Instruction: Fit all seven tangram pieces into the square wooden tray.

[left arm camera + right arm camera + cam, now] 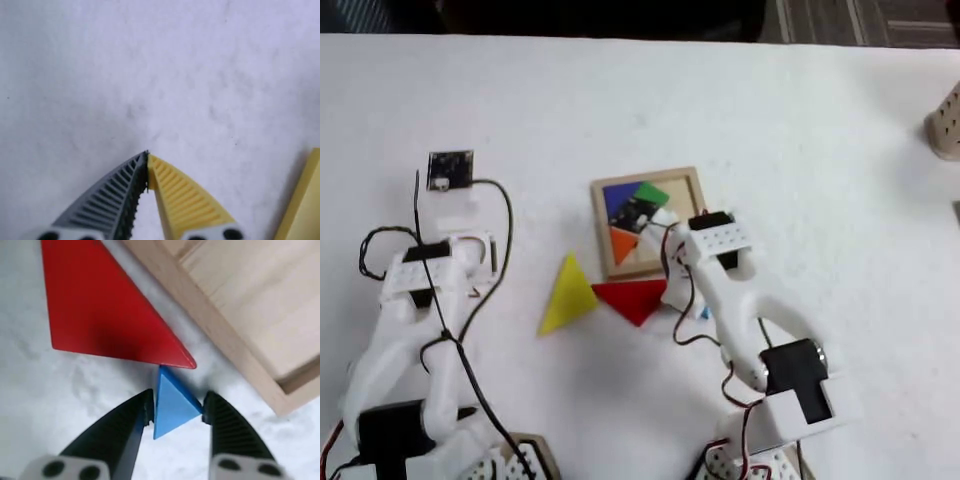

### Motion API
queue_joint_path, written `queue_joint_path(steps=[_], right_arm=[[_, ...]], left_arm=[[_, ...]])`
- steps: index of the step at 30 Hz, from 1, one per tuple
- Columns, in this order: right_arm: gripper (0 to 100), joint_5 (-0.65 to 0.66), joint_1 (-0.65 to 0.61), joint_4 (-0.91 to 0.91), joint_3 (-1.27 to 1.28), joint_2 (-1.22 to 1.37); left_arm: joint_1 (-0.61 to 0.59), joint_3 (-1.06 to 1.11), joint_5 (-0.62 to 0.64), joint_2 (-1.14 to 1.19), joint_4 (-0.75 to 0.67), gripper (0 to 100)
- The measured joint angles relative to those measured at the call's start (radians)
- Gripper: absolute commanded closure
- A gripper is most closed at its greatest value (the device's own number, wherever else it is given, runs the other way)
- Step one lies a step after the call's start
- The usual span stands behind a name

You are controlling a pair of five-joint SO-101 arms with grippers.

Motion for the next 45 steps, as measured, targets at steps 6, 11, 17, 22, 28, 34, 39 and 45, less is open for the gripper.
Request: queue_joint_path(steps=[6, 11, 17, 22, 28, 34, 39, 45], right_arm=[[82.7, -0.026, 0.005, 0.037, -0.008, 0.009], [88.1, -0.029, 0.018, 0.025, -0.009, 0.011], [91.5, -0.029, 0.018, 0.0, -0.008, 0.011], [91.5, -0.029, 0.021, 0.0, -0.008, 0.011], [91.5, -0.083, 0.052, 0.11, -0.072, -0.031], [91.4, -0.089, 0.061, 0.247, -0.222, -0.091], [91.2, -0.147, 0.078, 0.258, -0.338, -0.092], [91.2, -0.446, 0.075, 0.258, -0.506, -0.029]], left_arm=[[0.0, 0.0, 0.0, 0.0, 0.0, 98], [0.0, 0.0, 0.0, 0.0, 0.0, 98], [0.0, 0.0, 0.0, 0.0, 0.0, 98], [0.0, 0.0, 0.0, 0.0, 0.0, 98], [0.0, 0.0, 0.0, 0.0, 0.0, 98], [0.0, 0.0, 0.0, 0.0, 0.0, 98], [0.0, 0.0, 0.0, 0.0, 0.0, 98], [0.0, 0.0, 0.0, 0.0, 0.0, 98]])
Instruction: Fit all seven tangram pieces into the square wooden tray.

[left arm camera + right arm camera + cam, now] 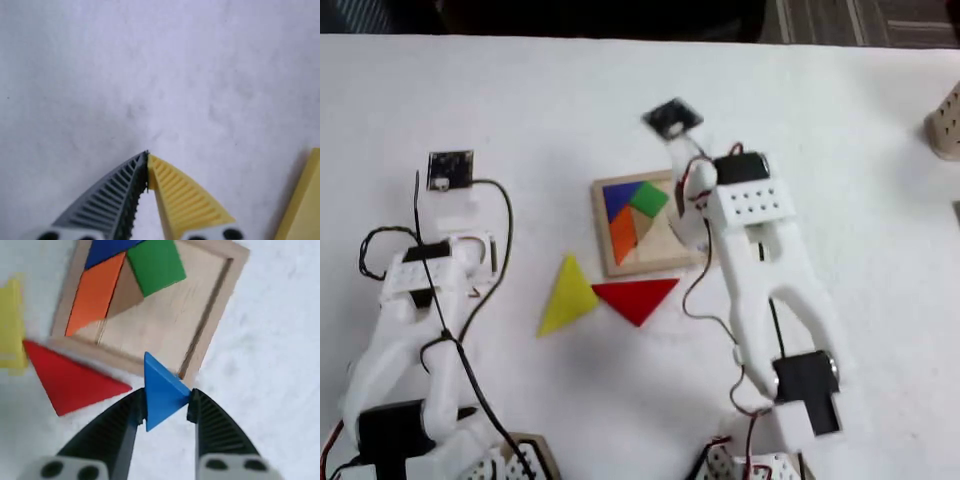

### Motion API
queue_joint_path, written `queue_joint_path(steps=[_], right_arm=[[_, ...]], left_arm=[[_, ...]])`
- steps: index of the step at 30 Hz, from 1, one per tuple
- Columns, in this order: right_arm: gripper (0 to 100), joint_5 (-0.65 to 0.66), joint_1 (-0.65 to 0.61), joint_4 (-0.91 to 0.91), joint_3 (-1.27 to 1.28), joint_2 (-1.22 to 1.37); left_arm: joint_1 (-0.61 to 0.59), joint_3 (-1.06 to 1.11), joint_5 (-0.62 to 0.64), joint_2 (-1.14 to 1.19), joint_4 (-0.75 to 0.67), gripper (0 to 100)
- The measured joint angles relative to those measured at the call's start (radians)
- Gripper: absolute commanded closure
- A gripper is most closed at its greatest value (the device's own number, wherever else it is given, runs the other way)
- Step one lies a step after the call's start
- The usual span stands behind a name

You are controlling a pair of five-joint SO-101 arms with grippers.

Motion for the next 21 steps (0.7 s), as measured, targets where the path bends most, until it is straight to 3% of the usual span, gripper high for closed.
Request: queue_joint_path(steps=[5, 8, 14, 21], right_arm=[[91.1, -0.374, 0.025, 0.0, -0.209, 0.204], [91.1, -0.516, 0.02, 0.0, -0.365, 0.347], [91.0, -0.664, -0.008, 0.0, -0.724, 0.641], [87.2, -0.692, -0.041, 0.069, -1.059, 0.928]], left_arm=[[0.0, 0.0, 0.0, 0.0, 0.0, 98], [0.0, 0.0, 0.0, 0.0, 0.0, 98], [0.0, 0.0, 0.0, 0.0, 0.0, 98], [0.0, 0.0, 0.0, 0.0, 0.0, 98]])
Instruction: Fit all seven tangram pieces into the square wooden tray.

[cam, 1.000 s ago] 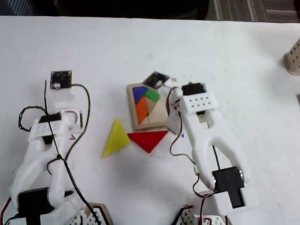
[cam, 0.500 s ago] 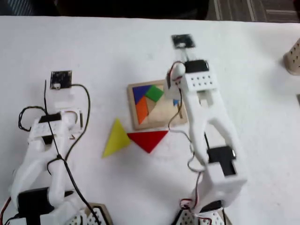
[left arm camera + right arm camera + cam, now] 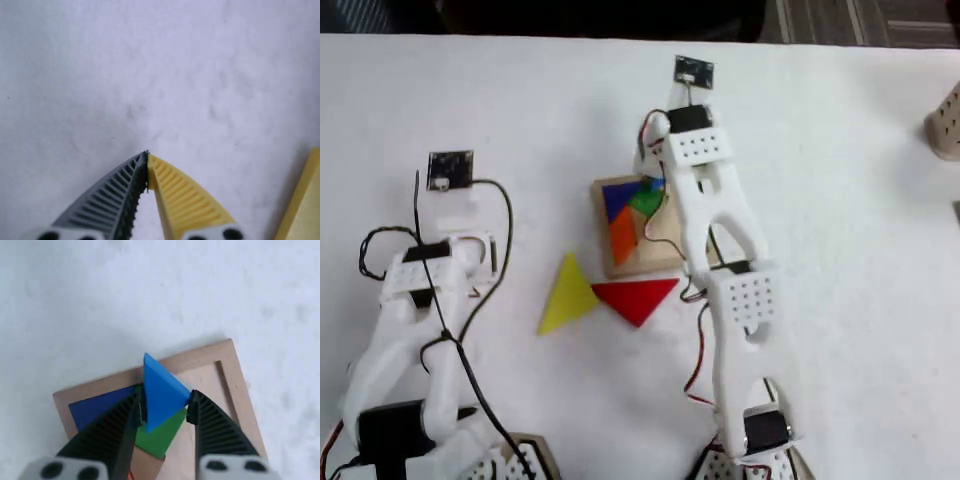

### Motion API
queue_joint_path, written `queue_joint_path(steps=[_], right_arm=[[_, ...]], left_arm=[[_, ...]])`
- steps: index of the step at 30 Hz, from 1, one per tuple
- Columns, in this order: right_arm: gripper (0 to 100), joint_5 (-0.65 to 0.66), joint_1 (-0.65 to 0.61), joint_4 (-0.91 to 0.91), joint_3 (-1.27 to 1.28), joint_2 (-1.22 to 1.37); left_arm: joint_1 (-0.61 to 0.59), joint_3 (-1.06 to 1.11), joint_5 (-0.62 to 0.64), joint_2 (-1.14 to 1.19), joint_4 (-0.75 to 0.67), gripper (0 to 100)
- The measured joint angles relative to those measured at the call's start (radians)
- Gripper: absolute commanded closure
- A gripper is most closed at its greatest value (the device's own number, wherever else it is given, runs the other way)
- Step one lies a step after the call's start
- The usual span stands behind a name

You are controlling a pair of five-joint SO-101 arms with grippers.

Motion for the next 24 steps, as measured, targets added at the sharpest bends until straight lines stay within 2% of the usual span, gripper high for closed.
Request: queue_joint_path(steps=[4, 6, 10, 16, 21, 24], right_arm=[[76.2, 0.0, 0.002, 0.074, -0.153, 0.107], [75.0, 0.0, 0.003, 0.109, -0.219, 0.138], [77.9, 0.049, 0.003, 0.19, -0.345, 0.166], [91.9, 0.203, 0.025, 0.256, -0.47, 0.166], [92.8, 0.244, 0.123, 0.259, -0.46, 0.173], [92.7, 0.31, 0.14, 0.259, -0.377, 0.172]], left_arm=[[0.0, 0.0, 0.0, 0.0, 0.0, 98], [0.0, 0.0, 0.0, 0.0, 0.0, 98], [0.0, 0.0, 0.0, 0.0, 0.0, 98], [0.0, 0.0, 0.0, 0.0, 0.0, 98], [-0.003, 0.0, 0.0, 0.0, 0.0, 98], [-0.003, 0.0, 0.0, 0.0, 0.0, 98]])
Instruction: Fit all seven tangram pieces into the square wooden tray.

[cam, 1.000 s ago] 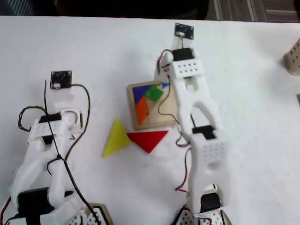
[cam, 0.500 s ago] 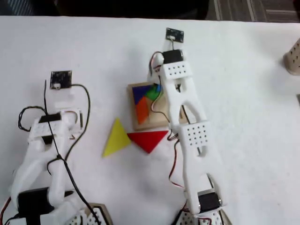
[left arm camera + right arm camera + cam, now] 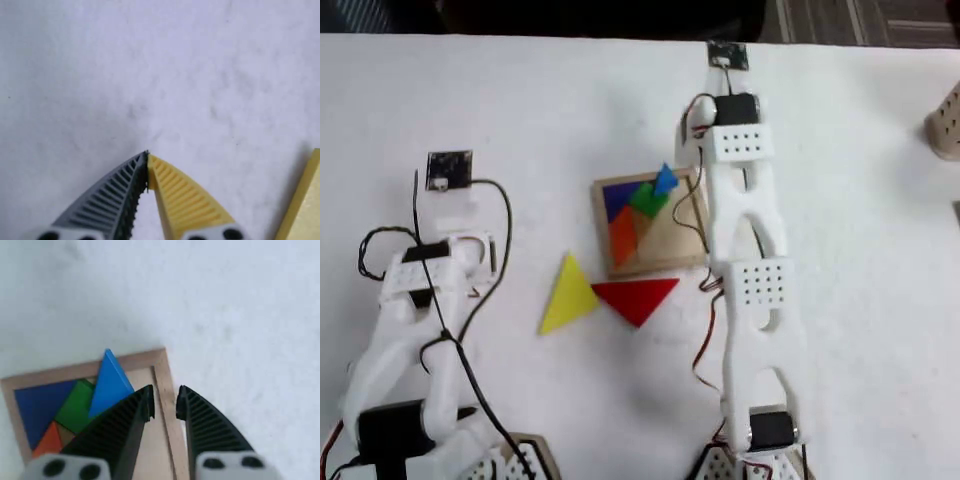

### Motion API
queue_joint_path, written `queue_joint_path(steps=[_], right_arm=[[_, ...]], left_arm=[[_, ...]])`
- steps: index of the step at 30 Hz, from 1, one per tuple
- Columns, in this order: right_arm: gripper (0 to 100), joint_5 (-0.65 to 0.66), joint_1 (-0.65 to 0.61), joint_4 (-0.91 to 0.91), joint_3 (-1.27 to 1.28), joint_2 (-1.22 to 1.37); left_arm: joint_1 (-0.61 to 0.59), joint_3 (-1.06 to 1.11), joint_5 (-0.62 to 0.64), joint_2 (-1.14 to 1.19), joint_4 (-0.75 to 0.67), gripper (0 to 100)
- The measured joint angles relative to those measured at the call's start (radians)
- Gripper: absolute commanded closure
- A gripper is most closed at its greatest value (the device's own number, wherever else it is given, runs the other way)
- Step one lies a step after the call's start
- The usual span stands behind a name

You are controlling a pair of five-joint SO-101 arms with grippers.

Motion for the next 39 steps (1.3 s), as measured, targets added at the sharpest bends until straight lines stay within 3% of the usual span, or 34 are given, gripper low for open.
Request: queue_joint_path(steps=[6, 15, 22, 29, 39], right_arm=[[85.3, 0.048, -0.005, 0.0, 0.238, -0.048], [98.4, 0.141, 0.015, 0.0, 0.287, -0.038], [98.1, 0.173, 0.032, 0.0, 0.327, -0.051], [98.1, 0.183, 0.034, -0.003, 0.522, -0.153], [98.1, 0.258, 0.034, -0.279, 1.076, -0.465]], left_arm=[[-0.012, 0.0, 0.0, 0.0, 0.0, 98], [-0.012, 0.0, 0.0, 0.0, 0.0, 98], [-0.012, 0.0, 0.0, 0.0, 0.0, 98], [-0.012, 0.0, 0.0, 0.0, 0.0, 98], [-0.012, 0.0, 0.0, 0.0, 0.0, 98]])
